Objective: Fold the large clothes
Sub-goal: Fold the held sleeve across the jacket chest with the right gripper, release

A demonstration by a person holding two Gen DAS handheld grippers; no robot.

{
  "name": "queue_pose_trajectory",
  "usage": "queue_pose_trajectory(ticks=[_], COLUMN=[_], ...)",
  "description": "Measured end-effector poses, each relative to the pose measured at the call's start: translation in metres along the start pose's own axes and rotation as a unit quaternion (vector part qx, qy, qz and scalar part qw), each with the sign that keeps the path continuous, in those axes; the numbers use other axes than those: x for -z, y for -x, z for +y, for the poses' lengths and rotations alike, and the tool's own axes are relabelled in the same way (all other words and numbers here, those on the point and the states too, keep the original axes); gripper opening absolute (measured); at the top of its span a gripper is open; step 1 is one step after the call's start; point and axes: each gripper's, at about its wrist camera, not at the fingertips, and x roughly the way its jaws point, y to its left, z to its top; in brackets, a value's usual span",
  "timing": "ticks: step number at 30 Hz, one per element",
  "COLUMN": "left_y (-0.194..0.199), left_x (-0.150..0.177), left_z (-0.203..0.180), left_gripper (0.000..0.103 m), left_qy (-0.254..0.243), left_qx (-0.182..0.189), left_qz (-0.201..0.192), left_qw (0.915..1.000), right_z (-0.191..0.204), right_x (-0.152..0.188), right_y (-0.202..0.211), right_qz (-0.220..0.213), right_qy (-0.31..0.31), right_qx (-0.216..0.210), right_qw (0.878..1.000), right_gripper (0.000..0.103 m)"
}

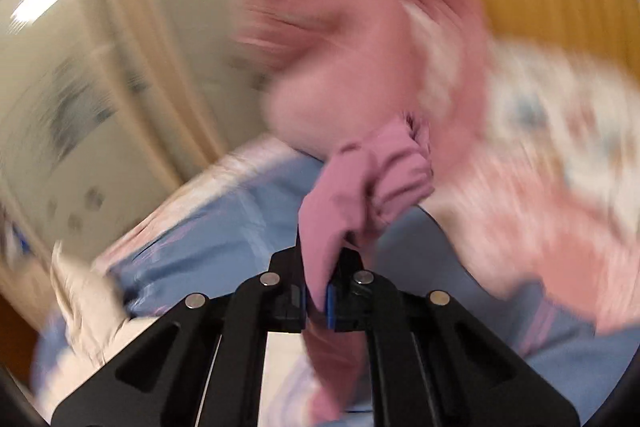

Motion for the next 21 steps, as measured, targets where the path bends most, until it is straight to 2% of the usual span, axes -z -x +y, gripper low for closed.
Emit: queue_pose_trajectory(ticks=[2,3,5,6,8,11,14,15,17,18,19,21], left_y=[0.004,0.007,0.012,0.014,0.017,0.019,0.02,0.021,0.023,0.025,0.025,0.029], left_x=[-0.002,-0.003,-0.005,-0.006,-0.007,-0.007,-0.007,-0.008,-0.008,-0.008,-0.009,-0.01], left_z=[0.003,0.004,0.007,0.009,0.013,0.022,0.033,0.036,0.04,0.042,0.043,0.045], left_gripper=[0.101,0.101,0.101,0.101,0.101,0.101,0.101,0.101,0.101,0.101,0.101,0.101], left_qy=[0.004,0.006,0.006,0.006,0.008,0.014,0.027,0.03,0.033,0.036,0.038,0.044], left_qx=[-0.001,-0.002,-0.006,-0.008,-0.012,-0.023,-0.027,-0.026,-0.03,-0.03,-0.03,-0.027], left_qz=[-0.005,-0.009,-0.018,-0.022,-0.025,-0.024,-0.02,-0.018,-0.017,-0.018,-0.018,-0.019], left_qw=[1.0,0.9999,0.9998,0.9997,0.9996,0.9994,0.9991,0.999,0.9989,0.9987,0.9987,0.9985], right_z=[0.074,0.121,0.185,0.224,0.274,0.34,0.369,0.373,0.377,0.38,0.379,0.369], right_x=[0.004,0.015,0.04,0.063,0.104,0.194,0.259,0.281,0.303,0.307,0.303,0.285], right_y=[0.018,0.029,0.039,0.042,0.043,0.026,0.001,-0.008,-0.005,0.006,0.023,0.059], right_qz=[-0.019,-0.025,-0.02,-0.01,0.013,0.071,0.148,0.184,0.2,0.192,0.172,0.133], right_qy=[0.078,0.121,0.176,0.208,0.254,0.329,0.364,0.369,0.389,0.395,0.39,0.372], right_qx=[-0.031,-0.053,-0.087,-0.107,-0.129,-0.147,-0.141,-0.145,-0.147,-0.156,-0.172,-0.203], right_qw=[0.996,0.991,0.98,0.972,0.958,0.93,0.909,0.9,0.887,0.885,0.888,0.896], right_gripper=[0.007,0.007,0.007,0.007,0.007,0.007,0.014,0.023,0.054,0.082,0.091,0.093])
